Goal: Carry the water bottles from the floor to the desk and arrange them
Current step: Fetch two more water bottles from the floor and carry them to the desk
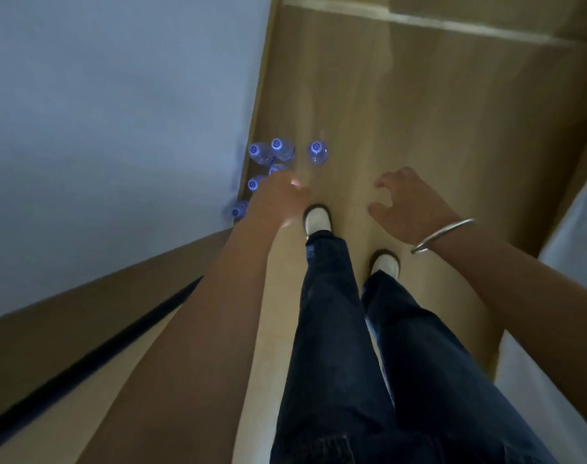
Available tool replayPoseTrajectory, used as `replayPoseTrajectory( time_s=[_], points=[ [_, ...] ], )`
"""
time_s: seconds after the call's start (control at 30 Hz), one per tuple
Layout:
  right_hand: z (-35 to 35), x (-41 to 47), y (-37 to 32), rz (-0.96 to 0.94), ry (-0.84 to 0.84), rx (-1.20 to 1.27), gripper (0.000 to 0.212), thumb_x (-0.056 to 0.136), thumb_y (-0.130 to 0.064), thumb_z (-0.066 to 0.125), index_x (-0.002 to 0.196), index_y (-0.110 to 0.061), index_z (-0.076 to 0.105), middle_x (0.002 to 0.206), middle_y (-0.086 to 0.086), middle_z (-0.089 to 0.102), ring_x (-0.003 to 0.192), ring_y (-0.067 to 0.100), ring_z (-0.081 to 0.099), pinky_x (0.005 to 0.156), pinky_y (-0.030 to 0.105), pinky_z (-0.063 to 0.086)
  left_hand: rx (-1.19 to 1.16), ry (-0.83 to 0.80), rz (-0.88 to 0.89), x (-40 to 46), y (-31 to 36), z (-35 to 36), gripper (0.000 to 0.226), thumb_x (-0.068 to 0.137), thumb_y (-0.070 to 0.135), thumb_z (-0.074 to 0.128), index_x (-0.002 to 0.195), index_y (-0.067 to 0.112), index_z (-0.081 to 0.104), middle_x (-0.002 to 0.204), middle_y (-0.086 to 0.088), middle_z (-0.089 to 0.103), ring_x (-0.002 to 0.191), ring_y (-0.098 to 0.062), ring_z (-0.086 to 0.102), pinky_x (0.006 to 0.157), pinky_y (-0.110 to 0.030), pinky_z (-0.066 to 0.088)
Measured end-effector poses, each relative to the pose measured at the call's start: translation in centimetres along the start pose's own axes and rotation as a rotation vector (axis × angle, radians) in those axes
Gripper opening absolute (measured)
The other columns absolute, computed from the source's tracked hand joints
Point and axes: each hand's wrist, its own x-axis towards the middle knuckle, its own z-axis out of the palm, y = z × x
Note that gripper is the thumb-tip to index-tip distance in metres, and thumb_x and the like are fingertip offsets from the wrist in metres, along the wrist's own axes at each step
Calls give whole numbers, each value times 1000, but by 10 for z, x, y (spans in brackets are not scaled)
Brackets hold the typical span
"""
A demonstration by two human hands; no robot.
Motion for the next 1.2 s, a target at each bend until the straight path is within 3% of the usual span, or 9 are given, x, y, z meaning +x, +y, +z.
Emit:
replayPoseTrajectory(
  time_s=[0.1,0.2,0.37,0.57,0.77,0.9,1.03,1.1,1.2],
  points=[
    [23,51,1,49,-15,26,40,90,-25,53,125,-7,47,126,12,43,105,27,51,83,27,36,6,-7,-23,65,-16,4,23,89,21,48,106,13,62,104,-1,59,96,-16,58,75,-15,36],
    [54,105,10,122,-42,73,46,88,-28,56,127,-7,44,124,11,44,103,26,51,84,29,37,-4,-4,-74,131,-44,14,19,88,21,50,99,11,61,86,0,59,69,-12,55,50,0,33],
    [113,191,34,226,-48,110,58,85,-29,59,136,-15,37,131,9,42,109,27,52,91,35,41,26,70,-143,232,-98,35,37,85,26,60,117,8,57,116,-11,63,109,-27,57,77,-22,35],
    [162,271,63,275,-115,74,73,82,-30,63,143,-15,26,138,11,38,122,29,44,98,35,36,115,-43,-99,317,-149,68,52,84,32,63,127,7,47,126,-12,58,118,-28,52,92,-30,37],
    [181,334,81,240,-50,48,82,78,-28,70,145,-15,24,140,13,33,116,31,48,96,35,37,-59,-128,-109,376,-172,108,62,81,28,69,133,11,40,127,-10,55,114,-22,52,79,-18,33],
    [191,364,92,198,-20,15,90,72,-25,76,145,-17,24,144,12,26,120,33,46,98,37,38,-220,-131,-159,404,-175,126,96,77,24,75,148,17,11,147,-8,34,134,-26,36,109,-34,32],
    [210,383,98,128,-33,11,93,68,-22,79,144,-19,25,142,11,28,116,34,49,93,36,39,-375,-17,-181,418,-173,143,94,67,23,83,141,19,26,122,2,49,123,-21,47,97,-21,35],
    [220,393,100,92,1,78,92,67,-21,80,142,-19,28,138,12,31,114,32,49,92,32,38,-360,78,-158,421,-173,148,93,60,39,85,136,15,36,122,-2,58,117,-21,54,102,-27,39],
    [230,409,100,88,35,176,95,62,-25,83,141,-18,30,135,14,33,111,22,47,90,24,34,-335,181,-147,421,-163,156,85,56,62,78,120,15,50,103,1,66,102,-20,62,92,-33,48]
  ],
)
